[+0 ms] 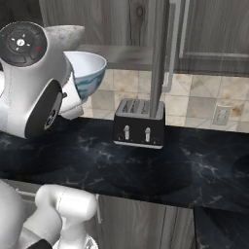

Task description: Move the bowls from the cabinet to the plates on the dining table.

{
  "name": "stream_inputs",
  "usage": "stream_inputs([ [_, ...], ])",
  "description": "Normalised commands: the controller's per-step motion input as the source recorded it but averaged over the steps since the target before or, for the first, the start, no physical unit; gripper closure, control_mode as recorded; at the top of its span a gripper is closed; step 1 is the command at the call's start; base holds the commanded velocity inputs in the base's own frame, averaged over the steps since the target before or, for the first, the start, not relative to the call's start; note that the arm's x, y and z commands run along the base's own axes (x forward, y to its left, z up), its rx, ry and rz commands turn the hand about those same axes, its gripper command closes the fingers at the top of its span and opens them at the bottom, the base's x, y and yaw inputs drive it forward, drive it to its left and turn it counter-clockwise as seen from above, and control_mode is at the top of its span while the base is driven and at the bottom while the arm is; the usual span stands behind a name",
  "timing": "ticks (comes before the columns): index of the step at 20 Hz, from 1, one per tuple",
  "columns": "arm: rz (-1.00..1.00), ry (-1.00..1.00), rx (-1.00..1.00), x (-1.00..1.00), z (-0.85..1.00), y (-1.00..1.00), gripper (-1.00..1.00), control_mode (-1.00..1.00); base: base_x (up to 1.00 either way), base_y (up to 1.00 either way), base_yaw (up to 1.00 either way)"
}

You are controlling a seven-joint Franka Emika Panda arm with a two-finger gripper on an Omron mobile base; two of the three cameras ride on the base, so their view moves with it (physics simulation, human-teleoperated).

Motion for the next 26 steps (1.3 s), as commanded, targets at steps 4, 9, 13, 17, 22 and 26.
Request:
stream_inputs([
  [4, 0.02, 0.0, 0.0, -0.47, -0.44, 0.22, 1.0, -1.0, 0.0, 0.0, 0.0],
  [9, 0.01, 0.0, 0.0, -0.17, -0.44, 0.29, 1.0, -1.0, 0.0, 0.0, 0.0],
  [13, 0.0, 0.0, 0.0, 0.0, 0.0, 0.0, 1.0, -1.0, 0.0, 0.0, 0.0],
  [17, 0.0, 0.0, 0.0, 0.0, 0.0, 0.0, 1.0, -1.0, 0.0, 0.0, 0.0],
  [22, 0.0, 0.0, 0.0, 0.0, 0.0, 0.0, 1.0, -1.0, 0.0, 0.0, 0.0],
  [26, 0.0, 0.0, 0.0, 0.0, 0.0, 0.0, 1.0, -1.0, 0.0, 0.0, 0.0],
])
